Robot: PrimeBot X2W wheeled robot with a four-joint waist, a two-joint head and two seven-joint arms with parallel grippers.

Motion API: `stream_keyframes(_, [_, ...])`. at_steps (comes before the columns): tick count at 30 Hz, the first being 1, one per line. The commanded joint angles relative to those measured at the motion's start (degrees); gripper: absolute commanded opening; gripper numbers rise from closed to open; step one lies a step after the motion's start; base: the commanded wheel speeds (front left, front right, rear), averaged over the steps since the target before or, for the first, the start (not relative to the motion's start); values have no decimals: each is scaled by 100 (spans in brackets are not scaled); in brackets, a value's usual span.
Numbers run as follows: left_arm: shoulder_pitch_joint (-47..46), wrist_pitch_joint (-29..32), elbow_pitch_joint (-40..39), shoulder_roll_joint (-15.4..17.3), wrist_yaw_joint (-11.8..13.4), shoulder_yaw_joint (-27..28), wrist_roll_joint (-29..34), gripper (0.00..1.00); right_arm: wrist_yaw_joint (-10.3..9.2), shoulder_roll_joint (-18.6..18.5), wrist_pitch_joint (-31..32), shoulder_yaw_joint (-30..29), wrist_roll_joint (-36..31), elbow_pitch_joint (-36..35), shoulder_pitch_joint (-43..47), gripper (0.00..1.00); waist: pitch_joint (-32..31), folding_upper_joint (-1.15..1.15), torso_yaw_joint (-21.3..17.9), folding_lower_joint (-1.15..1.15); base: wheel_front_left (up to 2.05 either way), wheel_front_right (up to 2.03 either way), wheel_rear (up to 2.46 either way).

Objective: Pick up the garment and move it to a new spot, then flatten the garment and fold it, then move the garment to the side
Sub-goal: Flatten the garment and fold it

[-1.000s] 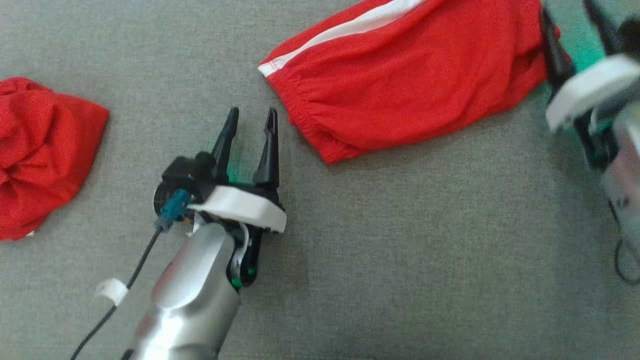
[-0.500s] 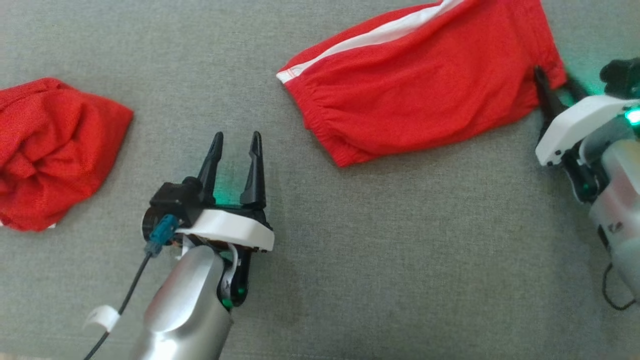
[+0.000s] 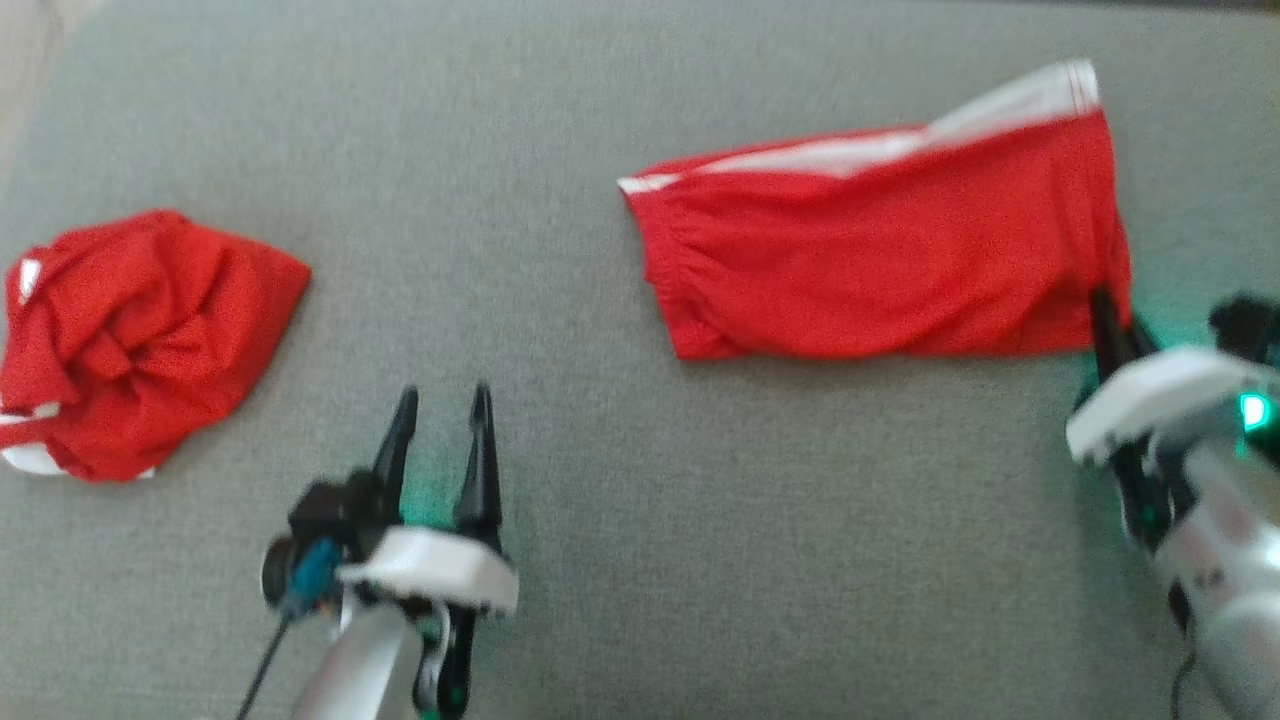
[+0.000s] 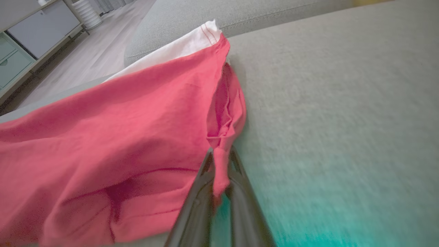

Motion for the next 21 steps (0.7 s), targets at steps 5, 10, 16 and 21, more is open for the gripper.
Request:
stream_keyframes(5, [515, -29, -226, 72, -97, 341, 186, 100, -5, -61, -113, -53, 240, -230, 712, 0, -741, 0, -92, 0, 0, 0, 0])
stream_keyframes(10, [870, -29, -368, 72, -162, 466, 290, 100, -5, -113, -126, -208, 314, -367, 1008, 0, -919, 0, -57, 0, 0, 0, 0])
stream_keyframes(16, [955, -29, -394, 72, -215, 422, 311, 100, -5, -201, -128, -619, -115, -926, 932, 0, -908, 0, 80, 0, 0, 0, 0])
stream_keyframes(21, [911, -29, -377, 72, -232, 227, 245, 100, -5, -25, -128, -682, -558, -1612, 708, 0, -855, 0, 355, 0, 0, 0, 0])
